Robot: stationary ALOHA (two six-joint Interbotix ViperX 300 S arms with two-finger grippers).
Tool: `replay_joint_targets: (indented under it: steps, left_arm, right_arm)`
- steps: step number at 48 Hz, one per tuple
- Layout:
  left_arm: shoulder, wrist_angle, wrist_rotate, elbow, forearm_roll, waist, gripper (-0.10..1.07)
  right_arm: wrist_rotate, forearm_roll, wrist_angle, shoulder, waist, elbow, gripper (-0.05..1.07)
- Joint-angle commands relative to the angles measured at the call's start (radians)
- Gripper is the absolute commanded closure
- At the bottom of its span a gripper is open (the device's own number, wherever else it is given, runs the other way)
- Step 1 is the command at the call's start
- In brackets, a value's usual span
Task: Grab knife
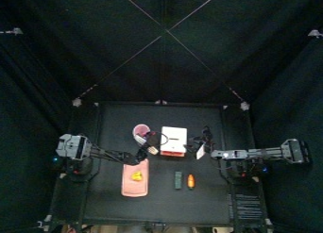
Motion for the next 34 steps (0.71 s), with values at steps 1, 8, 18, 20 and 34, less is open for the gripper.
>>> replay_joint_targets:
  steps: [1, 8, 18, 20, 34]
  left_arm:
    - [-0.023, 0.028, -0.003, -0.006, 0.000, 0.005, 0.28]
    - [-0.054, 0.058, -0.003, 0.015, 0.000, 0.003, 0.28]
    - [-0.104, 0.066, -0.005, 0.058, -0.008, 0.000, 0.32]
    - [-0.117, 0.066, -0.005, 0.069, -0.009, 0.000, 0.35]
    - [-0.186, 0.084, -0.006, 0.117, -0.006, -0.009, 0.51]
  right_arm:
    - [0.002, -0.003, 0.003, -0.008, 0.000, -0.009, 0.07]
    - [0.002, -0.003, 0.003, -0.008, 0.000, -0.009, 0.07]
    - [0.002, -0.003, 0.003, -0.008, 0.002, -0.009, 0.07]
    - [0.002, -0.003, 0.003, -0.008, 0.002, -0.008, 0.07]
    - [0.002, -0.003, 0.003, -0.008, 0.002, -0.006, 0.07]
